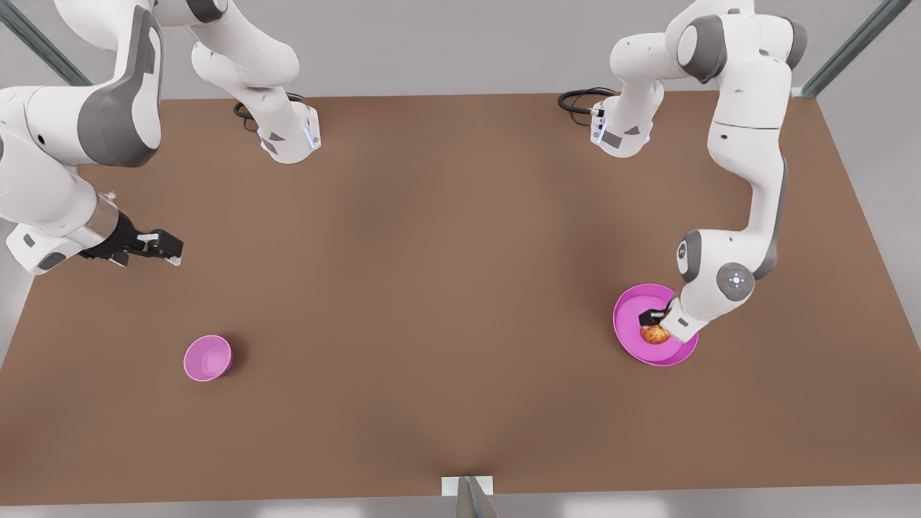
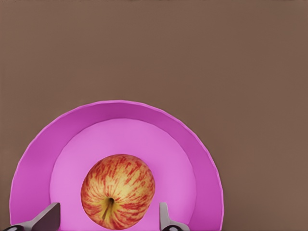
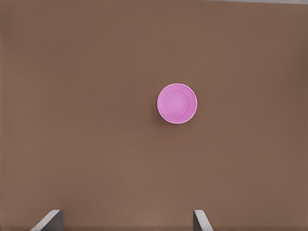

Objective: Use the left arm to pick up the apple from the plate, transfer it to the gripper of the right arm, and then use the right arm to place it into the bowl

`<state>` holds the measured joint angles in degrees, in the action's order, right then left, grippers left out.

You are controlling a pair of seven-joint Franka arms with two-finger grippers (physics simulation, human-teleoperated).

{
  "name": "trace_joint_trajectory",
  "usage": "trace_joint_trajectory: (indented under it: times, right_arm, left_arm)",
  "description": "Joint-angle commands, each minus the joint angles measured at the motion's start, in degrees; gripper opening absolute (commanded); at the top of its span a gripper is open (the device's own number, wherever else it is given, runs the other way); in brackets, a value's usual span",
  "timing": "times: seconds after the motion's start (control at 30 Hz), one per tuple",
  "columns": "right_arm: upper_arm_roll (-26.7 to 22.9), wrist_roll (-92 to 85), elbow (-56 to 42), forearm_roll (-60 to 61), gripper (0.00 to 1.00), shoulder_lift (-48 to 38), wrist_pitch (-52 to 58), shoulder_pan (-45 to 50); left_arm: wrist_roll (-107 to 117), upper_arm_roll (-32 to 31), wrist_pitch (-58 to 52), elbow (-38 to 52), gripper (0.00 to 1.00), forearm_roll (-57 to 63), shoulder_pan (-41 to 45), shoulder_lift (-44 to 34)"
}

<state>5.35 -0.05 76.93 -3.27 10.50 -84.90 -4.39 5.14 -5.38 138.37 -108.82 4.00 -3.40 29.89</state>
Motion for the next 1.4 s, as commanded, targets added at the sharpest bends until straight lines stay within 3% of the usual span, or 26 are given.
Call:
trace_joint_trajectory:
  times: [0.0, 0.33, 0.4, 0.47, 0.8, 0.93, 1.1, 1.2, 1.37]
  right_arm:
    - [0.0, 0.0, 0.0, 0.1, 1.0, 0.0, 0.1, 0.0]
    - [-0.1, 0.0, 0.0, 0.1, 1.0, 0.0, 0.1, -0.1]
    - [-0.1, 0.0, 0.0, 0.1, 1.0, 0.0, 0.1, 0.0]
    - [-0.1, 0.0, 0.0, 0.1, 1.0, 0.0, 0.1, 0.0]
    - [0.1, 0.1, 0.1, 0.1, 1.0, 0.1, 0.0, 0.3]
    - [0.2, 0.8, -0.1, 0.4, 1.0, 2.3, -3.3, 0.6]
    - [0.5, 0.9, -0.4, 25.8, 1.0, 6.1, -5.4, 0.3]
    - [0.7, 0.5, -0.9, 42.9, 1.0, 11.1, -8.3, 0.5]
    - [7.3, 0.0, -0.8, 58.8, 1.0, 16.7, -17.1, 0.7]
  left_arm:
    - [1.4, 0.0, 5.0, 0.2, 1.0, 1.0, 0.1, 0.8]
    - [1.3, 0.1, 6.2, -0.2, 0.99, 1.0, 0.0, 5.2]
    - [1.3, 0.0, 6.2, -0.2, 0.86, 1.0, 0.0, 5.1]
    - [1.3, 0.1, 6.2, -0.2, 0.79, 1.0, 0.0, 5.1]
    - [2.1, -1.0, 3.5, 2.0, 0.77, 0.4, 0.6, 1.6]
    - [18.5, -11.4, -8.1, 14.8, 0.77, -12.8, 1.3, 0.7]
    - [71.6, -18.3, -11.8, 25.4, 0.77, -36.9, 8.4, 1.2]
    - [83.6, -20.2, -11.8, 28.5, 0.77, -57.9, 8.2, 1.3]
    - [86.3, -20.1, 6.1, 28.1, 0.75, -78.6, 15.3, 3.0]
